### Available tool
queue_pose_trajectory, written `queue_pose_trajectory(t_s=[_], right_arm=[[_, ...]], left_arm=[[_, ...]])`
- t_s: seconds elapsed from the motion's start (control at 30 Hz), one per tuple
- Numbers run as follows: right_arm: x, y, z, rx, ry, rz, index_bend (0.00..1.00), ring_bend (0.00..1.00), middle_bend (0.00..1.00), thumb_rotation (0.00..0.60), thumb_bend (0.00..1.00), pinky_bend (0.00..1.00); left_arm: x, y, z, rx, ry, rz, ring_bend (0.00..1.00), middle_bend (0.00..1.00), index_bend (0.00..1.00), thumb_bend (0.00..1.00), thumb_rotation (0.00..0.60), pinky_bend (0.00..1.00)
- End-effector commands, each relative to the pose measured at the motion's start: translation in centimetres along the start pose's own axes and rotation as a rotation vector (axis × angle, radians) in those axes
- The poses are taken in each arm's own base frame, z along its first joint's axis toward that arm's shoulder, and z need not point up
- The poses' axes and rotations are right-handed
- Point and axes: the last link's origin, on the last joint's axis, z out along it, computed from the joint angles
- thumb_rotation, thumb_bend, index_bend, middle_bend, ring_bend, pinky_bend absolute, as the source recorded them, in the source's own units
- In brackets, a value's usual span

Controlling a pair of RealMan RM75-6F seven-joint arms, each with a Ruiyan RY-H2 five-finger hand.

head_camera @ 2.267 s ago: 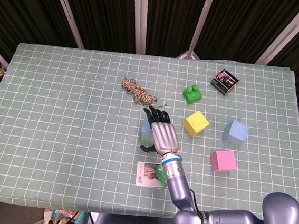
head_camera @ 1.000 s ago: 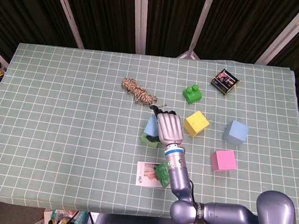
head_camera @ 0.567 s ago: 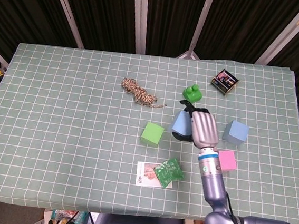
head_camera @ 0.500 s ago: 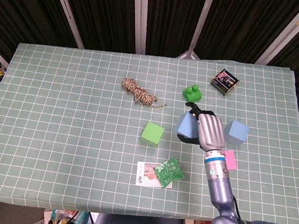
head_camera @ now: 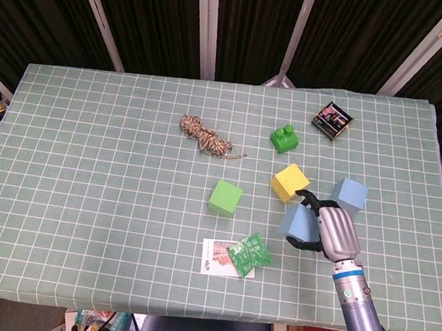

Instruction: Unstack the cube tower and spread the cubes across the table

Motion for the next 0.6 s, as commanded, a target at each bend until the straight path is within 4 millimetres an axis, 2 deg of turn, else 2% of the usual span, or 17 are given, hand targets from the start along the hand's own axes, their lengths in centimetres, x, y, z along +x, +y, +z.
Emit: queue_pose_trajectory(t_s=[0.03, 0.17, 0.4, 0.6], right_arm=[[-0.6, 1.8, -0.5, -0.030, 0.004, -0.019, 0.25, 0.69, 0.48, 0.600, 0.17, 0.33], [-0.8, 3.4, -1.0, -0.069, -0.010, -0.001, 0.25, 0.69, 0.48, 0.600, 0.17, 0.33], [0.0, 6.7, -2.9, -0.116, 0.002, 0.009, 0.25, 0.69, 0.48, 0.600, 0.17, 0.33], [2.2, 8.9, -5.7, -0.149, 0.061, 0.038, 0.25, 0.69, 0.48, 0.600, 0.17, 0.33]], left_arm=[[0.1, -0.1, 0.0, 0.001, 0.004, -0.002, 0.00, 0.00, 0.21, 0.17, 0.600, 0.00], [0.2, -0.2, 0.1, 0.008, 0.009, -0.005, 0.00, 0.00, 0.21, 0.17, 0.600, 0.00], [0.1, -0.1, 0.1, 0.003, 0.005, -0.002, 0.00, 0.00, 0.21, 0.17, 0.600, 0.00], [0.1, -0.1, 0.1, 0.007, 0.006, -0.003, 0.00, 0.00, 0.21, 0.17, 0.600, 0.00]])
